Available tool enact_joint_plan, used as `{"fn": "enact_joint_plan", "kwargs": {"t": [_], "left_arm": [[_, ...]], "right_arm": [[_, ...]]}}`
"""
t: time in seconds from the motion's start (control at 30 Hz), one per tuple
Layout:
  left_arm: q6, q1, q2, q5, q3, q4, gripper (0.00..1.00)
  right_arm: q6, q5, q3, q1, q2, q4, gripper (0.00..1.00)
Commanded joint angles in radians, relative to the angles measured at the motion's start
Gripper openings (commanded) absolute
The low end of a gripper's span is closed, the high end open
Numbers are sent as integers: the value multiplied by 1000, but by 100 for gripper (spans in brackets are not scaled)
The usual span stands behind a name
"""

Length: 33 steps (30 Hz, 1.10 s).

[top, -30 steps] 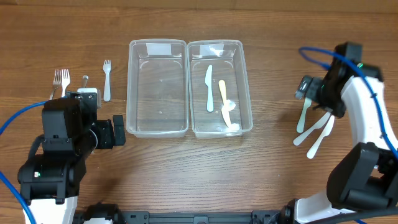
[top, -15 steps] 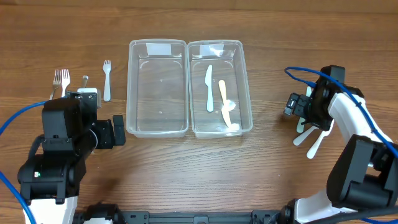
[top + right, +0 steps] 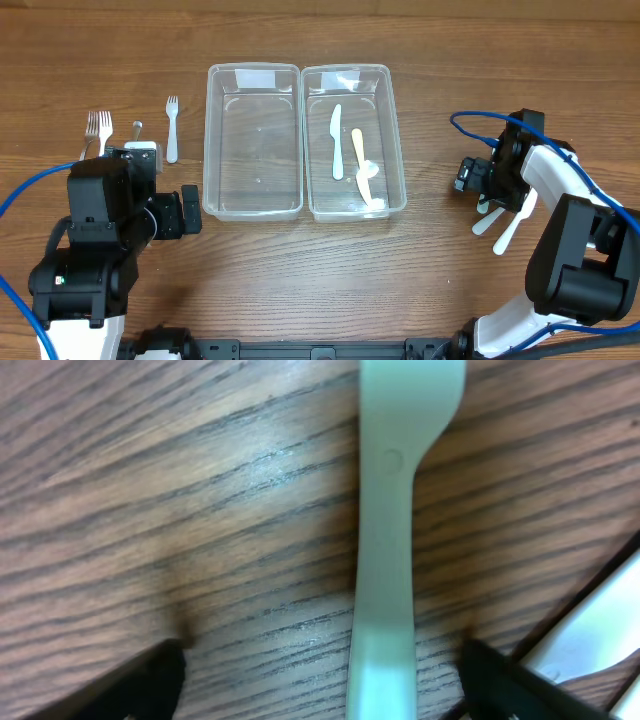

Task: Pack container
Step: 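Lower the right gripper onto the light-blue spoon and grasp it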

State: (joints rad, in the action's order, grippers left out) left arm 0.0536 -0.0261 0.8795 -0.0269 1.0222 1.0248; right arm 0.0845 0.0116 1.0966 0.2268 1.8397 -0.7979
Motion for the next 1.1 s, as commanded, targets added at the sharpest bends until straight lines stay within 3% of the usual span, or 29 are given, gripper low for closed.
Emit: {"fn": "enact_joint_plan", "kwargs": {"t": [0.0, 0.1, 0.2, 0.43, 1.07], "left_arm": [[14, 0, -2, -15, 24, -5, 100], [14, 0, -2, -15, 24, -5, 100], [14, 0, -2, -15, 24, -5, 100], [14, 0, -2, -15, 24, -5, 100], [14, 0, -2, -15, 24, -5, 100]], "right_arm": [[-6, 18, -5, -2, 20, -2, 76], [-6, 18, -5, -2, 20, -4, 67], [-6, 18, -5, -2, 20, -4, 52], [-6, 18, -5, -2, 20, -4, 34], [-6, 17, -5, -2, 20, -3, 20]]}}
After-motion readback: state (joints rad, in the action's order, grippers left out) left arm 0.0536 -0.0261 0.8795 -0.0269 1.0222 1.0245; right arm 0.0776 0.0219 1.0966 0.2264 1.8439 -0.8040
